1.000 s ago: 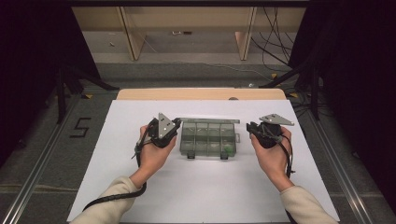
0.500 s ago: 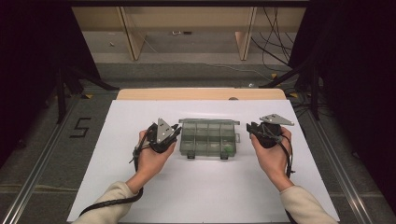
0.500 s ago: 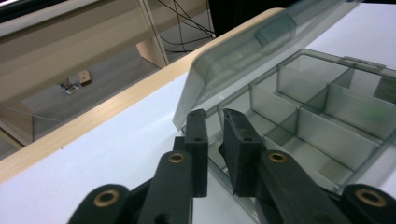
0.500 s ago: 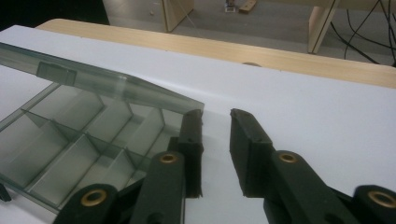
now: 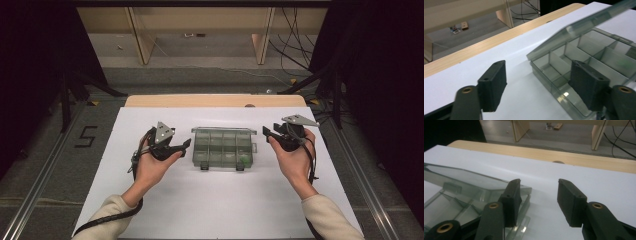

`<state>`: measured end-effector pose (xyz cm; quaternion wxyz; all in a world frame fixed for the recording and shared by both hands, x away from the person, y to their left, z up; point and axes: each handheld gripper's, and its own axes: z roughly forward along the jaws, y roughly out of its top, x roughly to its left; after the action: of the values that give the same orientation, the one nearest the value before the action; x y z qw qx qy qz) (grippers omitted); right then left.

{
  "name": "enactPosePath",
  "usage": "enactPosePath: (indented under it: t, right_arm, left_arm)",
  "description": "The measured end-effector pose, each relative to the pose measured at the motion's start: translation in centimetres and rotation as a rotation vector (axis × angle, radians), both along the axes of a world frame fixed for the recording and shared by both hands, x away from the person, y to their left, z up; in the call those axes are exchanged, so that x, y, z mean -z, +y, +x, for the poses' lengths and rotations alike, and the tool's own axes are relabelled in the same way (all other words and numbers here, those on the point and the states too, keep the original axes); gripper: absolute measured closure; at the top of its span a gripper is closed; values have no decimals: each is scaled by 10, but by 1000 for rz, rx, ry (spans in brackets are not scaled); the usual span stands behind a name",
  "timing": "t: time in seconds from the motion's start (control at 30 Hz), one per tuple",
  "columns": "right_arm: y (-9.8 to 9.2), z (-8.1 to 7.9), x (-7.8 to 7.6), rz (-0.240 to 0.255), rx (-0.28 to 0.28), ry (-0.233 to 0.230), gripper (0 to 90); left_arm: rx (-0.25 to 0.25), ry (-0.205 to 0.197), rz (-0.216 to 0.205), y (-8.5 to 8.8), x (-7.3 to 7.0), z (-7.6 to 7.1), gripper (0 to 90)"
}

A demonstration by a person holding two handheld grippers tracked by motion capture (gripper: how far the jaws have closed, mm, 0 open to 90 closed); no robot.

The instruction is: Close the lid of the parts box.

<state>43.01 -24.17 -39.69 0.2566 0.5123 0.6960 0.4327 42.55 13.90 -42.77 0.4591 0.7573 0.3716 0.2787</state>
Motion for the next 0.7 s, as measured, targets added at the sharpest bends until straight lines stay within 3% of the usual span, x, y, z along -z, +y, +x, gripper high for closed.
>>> enactPosePath:
  t: [0.1, 0.17, 0.27, 0.3, 0.4, 0.47, 0.57, 0.7]
  right_arm:
    - [1, 3, -2, -1, 0, -11, 507]
    - [2, 4, -5, 14, -4, 1, 507]
    - [5, 5, -8, 15, -14, 15, 510]
    - [6, 6, -8, 27, -17, 1, 527]
    - [10, 7, -11, 42, -38, 4, 615]
    - [12, 7, -13, 43, -59, 12, 716]
    - [17, 6, -15, 56, -93, 45, 846]
    - [21, 4, -17, 46, -124, 67, 900]
  left_arm:
    - [-11, 9, -6, 3, -3, 5, 248]
    - [-20, 14, -33, 4, -6, 8, 247]
    - [-23, 22, -60, 4, -12, 12, 292]
    - [-26, 29, -67, 4, -14, 13, 311]
    - [-33, 20, -86, 3, -20, 15, 435]
    - [-32, -1, -85, 3, -25, 17, 575]
    - [-21, 4, -87, -2, -31, 15, 748]
    - [4, 18, -94, -9, -36, 14, 895]
